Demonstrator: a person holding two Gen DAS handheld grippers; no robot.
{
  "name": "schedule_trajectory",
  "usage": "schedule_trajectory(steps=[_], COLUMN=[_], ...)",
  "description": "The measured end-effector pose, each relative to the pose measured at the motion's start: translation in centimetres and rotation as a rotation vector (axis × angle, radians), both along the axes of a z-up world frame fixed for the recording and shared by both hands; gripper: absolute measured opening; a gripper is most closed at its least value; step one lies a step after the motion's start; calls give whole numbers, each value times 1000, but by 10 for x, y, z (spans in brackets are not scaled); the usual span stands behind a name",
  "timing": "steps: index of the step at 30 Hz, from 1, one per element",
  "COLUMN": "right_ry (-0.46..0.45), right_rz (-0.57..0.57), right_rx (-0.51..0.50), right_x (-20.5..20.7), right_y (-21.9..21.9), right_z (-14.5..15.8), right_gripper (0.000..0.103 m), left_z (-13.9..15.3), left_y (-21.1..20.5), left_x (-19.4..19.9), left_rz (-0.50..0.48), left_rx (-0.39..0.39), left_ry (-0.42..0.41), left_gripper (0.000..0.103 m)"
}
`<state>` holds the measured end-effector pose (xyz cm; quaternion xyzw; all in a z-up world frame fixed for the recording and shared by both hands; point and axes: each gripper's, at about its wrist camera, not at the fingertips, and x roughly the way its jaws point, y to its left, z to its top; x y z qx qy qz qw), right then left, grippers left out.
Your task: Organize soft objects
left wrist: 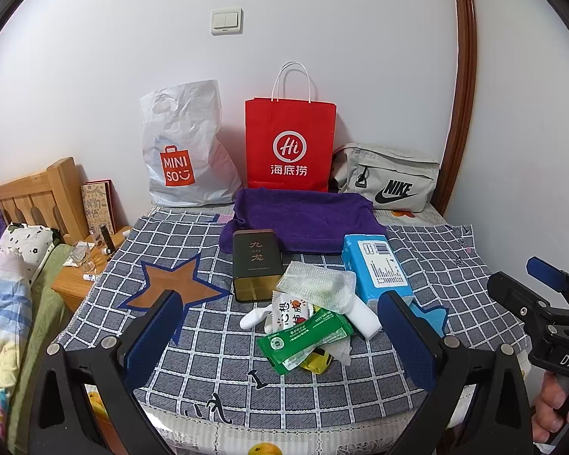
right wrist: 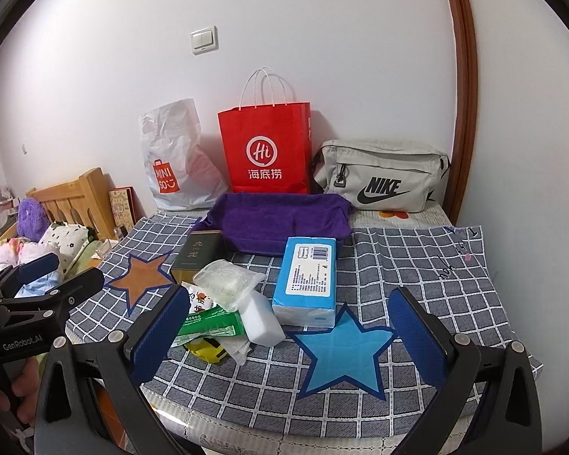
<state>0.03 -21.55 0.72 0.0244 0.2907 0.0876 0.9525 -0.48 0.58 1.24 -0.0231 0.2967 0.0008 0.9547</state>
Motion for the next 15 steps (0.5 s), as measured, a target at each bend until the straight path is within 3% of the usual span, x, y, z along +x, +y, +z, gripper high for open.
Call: schedule_trajectory(steps=[15], right_ry=[-5], right_rz=[5], right_rx=[-6], right_x=[-4], right_y=[3], right_z=[-1], right_gripper=[103], left_z=[0], left_y=[0], left_x=[-1], left_rz=[-1], left_rx=[1], left_ry=[0], left_gripper=[103])
